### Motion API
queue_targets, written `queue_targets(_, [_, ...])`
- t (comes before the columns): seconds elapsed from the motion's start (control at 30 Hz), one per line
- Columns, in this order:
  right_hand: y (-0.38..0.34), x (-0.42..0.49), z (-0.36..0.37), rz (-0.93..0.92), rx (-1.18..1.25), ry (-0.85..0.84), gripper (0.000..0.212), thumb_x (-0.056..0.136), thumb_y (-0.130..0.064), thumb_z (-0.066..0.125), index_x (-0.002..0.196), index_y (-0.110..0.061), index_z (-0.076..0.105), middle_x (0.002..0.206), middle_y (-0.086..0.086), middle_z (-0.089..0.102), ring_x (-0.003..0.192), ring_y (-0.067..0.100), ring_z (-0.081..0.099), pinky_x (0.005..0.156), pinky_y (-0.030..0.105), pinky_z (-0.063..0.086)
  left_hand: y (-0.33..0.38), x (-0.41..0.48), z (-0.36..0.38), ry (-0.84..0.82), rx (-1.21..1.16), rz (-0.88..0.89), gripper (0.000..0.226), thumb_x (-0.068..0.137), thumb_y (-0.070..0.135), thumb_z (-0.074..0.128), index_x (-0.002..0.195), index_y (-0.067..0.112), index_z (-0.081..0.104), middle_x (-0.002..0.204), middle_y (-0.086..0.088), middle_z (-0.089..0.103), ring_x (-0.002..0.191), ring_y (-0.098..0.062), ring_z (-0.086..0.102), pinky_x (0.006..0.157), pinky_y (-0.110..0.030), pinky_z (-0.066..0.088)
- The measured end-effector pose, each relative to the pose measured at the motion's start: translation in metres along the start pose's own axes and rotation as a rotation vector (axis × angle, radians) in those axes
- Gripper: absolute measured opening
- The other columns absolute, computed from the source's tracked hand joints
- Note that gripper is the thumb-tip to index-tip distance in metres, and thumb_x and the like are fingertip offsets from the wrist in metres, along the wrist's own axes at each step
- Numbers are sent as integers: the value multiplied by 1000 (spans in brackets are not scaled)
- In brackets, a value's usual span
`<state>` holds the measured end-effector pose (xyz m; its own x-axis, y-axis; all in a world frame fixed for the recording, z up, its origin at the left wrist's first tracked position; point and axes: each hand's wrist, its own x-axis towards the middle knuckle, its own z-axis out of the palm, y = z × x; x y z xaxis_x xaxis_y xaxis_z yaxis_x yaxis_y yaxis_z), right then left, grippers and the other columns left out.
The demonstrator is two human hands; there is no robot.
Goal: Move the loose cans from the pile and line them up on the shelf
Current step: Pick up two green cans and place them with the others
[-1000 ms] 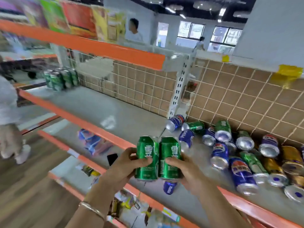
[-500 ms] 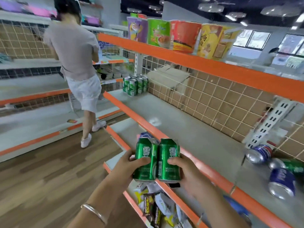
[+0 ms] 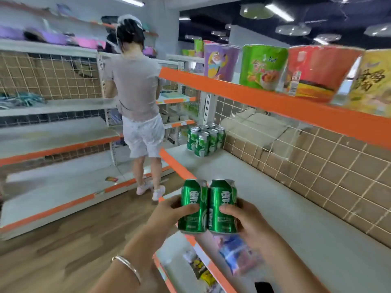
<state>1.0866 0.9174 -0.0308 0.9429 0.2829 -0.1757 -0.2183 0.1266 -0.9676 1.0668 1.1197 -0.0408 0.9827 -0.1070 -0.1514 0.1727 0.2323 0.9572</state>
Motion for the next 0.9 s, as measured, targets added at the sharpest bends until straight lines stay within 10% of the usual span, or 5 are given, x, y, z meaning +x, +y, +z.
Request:
queue_targets(0.47, [-27,176,63,-26,61,98,21,82,6,61,102,0,63,83,17,74,71,26,73,53,29,56,56,186,-122,-144,133,-10,56,51,31,82,101,12,68,103,-9,73,99,-26,68,97,-42,49])
queue_targets(0.73, [-31,274,111,-68,129,337,43,69,8,70,111,1,61,96,20,73,82,32,72,59,36,57,93,300,-184,-307,248,50,30,72,-1,75,97,15,69,91,2,75,84,-12,71,65,-14,51])
queue_targets(0.9, [-31,309,113,-90,91,513,44,71,12,69,112,1,61,99,21,72,84,34,71,63,38,56,99,342,-195,-481,201,74,45,74,-13,67,114,6,61,99,2,74,92,-10,70,72,-16,53])
